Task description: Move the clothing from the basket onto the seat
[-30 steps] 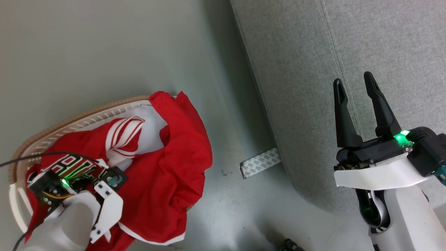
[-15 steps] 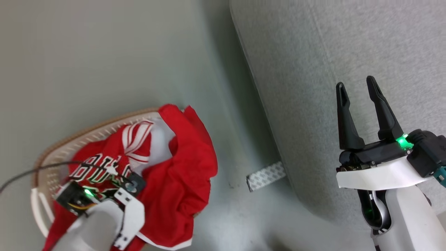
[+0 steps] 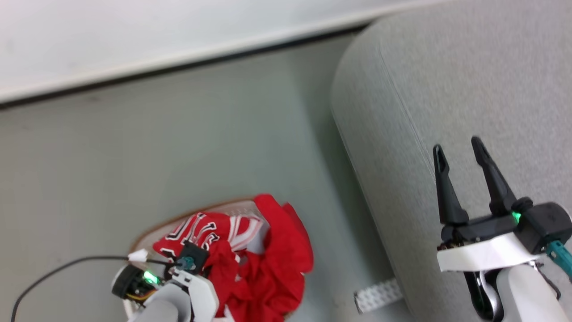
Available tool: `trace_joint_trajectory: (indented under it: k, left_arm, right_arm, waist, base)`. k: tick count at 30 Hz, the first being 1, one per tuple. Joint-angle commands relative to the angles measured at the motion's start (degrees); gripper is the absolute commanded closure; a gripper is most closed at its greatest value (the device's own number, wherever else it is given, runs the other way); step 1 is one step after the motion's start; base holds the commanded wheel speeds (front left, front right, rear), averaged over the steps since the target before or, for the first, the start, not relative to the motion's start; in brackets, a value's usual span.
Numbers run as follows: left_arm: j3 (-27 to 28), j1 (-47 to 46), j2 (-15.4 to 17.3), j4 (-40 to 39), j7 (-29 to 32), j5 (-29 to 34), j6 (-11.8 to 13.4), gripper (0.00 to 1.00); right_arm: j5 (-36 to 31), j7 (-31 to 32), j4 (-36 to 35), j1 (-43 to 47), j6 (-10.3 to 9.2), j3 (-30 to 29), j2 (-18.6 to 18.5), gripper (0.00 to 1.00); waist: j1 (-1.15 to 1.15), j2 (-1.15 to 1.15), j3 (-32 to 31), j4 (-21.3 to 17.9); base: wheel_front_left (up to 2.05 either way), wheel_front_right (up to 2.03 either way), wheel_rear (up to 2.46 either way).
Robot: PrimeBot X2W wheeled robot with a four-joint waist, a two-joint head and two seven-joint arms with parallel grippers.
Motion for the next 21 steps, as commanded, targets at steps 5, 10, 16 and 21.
trace_joint_trajectory:
  k: [5,10,16,21]
  left_arm:
    - [3.1,4.1,-1.5,-2.6,-2.5,-5.8,-0.6,1.0]
    - [6.5,8.0,-2.3,-11.3,-2.8,-11.2,-1.0,1.0]
    - [7.5,12.4,-2.4,-25.8,-2.8,-14.5,-1.4,1.0]
    - [8.1,14.4,-2.2,-37.1,-2.8,-16.1,-1.4,1.0]
  right_arm:
    - [-0.1,0.0,1.2,3.6,-0.12,-0.2,-1.5,0.0]
    - [0.4,0.0,1.3,6.4,-0.12,-0.3,-2.1,0.0]
    - [0.7,0.0,1.5,9.3,-0.12,0.1,-3.0,0.0]
    - [1.1,0.0,1.4,10.3,-0.12,1.1,-3.1,0.0]
  waist:
    - [0.01,0.0,-11.6,6.2]
    - [0.01,0.0,-16.4,8.4]
    - [0.01,0.0,-20.2,11.7]
    - [0.01,0.0,-21.7,13.5]
  base:
    - [0.0,0.0,0.0]
    - [0.0,0.0,0.0]
    - [0.0,0.0,0.0]
    - [0.0,0.0,0.0]
